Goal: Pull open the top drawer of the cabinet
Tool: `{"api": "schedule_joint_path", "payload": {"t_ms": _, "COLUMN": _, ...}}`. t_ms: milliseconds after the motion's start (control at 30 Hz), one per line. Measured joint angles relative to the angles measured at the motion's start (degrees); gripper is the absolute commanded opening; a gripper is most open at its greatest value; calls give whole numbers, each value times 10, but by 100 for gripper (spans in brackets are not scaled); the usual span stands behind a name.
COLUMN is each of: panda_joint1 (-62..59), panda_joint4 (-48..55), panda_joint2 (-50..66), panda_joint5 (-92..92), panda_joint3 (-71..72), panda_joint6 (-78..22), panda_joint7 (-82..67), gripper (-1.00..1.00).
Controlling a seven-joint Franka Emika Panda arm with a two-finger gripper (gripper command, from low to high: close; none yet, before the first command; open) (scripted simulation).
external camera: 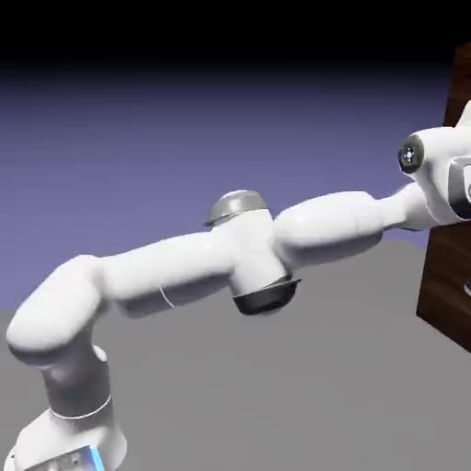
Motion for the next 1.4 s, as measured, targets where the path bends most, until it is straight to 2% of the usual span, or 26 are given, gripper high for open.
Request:
{"api": "schedule_joint_path", "payload": {"t_ms": 300, "panda_joint1": -45, "panda_joint4": -76, "panda_joint2": -71, "panda_joint5": -136, "panda_joint3": -65, "panda_joint6": 27, "panda_joint7": 224, "gripper": -100}}
{"api": "schedule_joint_path", "payload": {"t_ms": 533, "panda_joint1": -86, "panda_joint4": -131, "panda_joint2": -114, "panda_joint5": -290, "panda_joint3": -57, "panda_joint6": 27, "panda_joint7": 398, "gripper": -100}}
{"api": "schedule_joint_path", "payload": {"t_ms": 700, "panda_joint1": -140, "panda_joint4": -194, "panda_joint2": -140, "panda_joint5": -414, "panda_joint3": -4, "panda_joint6": 7, "panda_joint7": 508, "gripper": -100}}
{"api": "schedule_joint_path", "payload": {"t_ms": 933, "panda_joint1": -262, "panda_joint4": -336, "panda_joint2": -176, "panda_joint5": -553, "panda_joint3": 105, "panda_joint6": -41, "panda_joint7": 627, "gripper": -100}}
{"api": "schedule_joint_path", "payload": {"t_ms": 1400, "panda_joint1": -544, "panda_joint4": -615, "panda_joint2": -226, "panda_joint5": -655, "panda_joint3": 316, "panda_joint6": -110, "panda_joint7": 748, "gripper": -100}}
